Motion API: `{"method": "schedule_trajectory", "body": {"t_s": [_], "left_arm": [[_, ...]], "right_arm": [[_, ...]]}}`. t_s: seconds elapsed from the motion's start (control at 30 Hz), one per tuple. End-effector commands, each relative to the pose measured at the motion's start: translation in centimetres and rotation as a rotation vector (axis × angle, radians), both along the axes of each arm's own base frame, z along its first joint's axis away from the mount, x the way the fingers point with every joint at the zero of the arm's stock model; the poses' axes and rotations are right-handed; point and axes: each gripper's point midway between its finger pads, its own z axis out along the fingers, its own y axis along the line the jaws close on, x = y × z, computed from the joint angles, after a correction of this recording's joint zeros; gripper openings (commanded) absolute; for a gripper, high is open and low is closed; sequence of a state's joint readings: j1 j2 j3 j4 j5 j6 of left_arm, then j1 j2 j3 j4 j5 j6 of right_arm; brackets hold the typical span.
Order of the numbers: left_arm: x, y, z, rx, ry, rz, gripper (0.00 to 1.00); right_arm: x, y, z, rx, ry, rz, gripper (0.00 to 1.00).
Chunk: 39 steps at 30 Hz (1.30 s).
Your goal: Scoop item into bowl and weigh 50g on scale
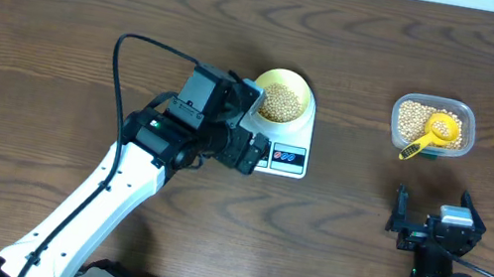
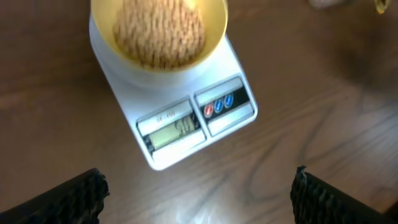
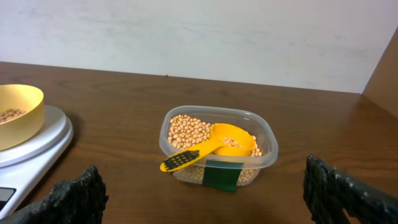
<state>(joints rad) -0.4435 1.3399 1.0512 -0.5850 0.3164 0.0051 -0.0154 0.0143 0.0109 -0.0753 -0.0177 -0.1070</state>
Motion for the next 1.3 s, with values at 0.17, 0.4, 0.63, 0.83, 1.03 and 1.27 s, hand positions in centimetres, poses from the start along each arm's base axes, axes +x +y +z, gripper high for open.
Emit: {"method": "schedule_trajectory", "body": {"t_s": [0.17,0.4,0.63,0.83,1.03,1.27], "left_arm": [[5.2,-0.4,3.8,-0.027,-0.275,0.062,0.96],[7.7,6.2,6.7,0.078,-0.405,0.295,0.96],[6.4,11.2,10.7,0.065,-0.481,0.419,0.96],[4.4,13.0,13.5,0.045,-0.546,0.463,0.96],[2.6,13.5,13.7,0.039,-0.571,0.472,0.96],[1.4,15.7,14.2,0.0,-0.698,0.543,0.96]], "right_arm": [[0.0,0.1,0.0,-0.011,-0.005,0.001,0.99],[0.0,0.1,0.0,-0.011,-0.005,0.001,0.99],[0.0,0.1,0.0,-0.011,-0.005,0.001,0.99],[0.0,0.1,0.0,-0.011,-0.005,0.001,0.99],[0.0,0.1,-0.1,-0.011,-0.003,0.001,0.99],[0.0,0.1,-0.1,-0.012,-0.003,0.001,0.99]]}}
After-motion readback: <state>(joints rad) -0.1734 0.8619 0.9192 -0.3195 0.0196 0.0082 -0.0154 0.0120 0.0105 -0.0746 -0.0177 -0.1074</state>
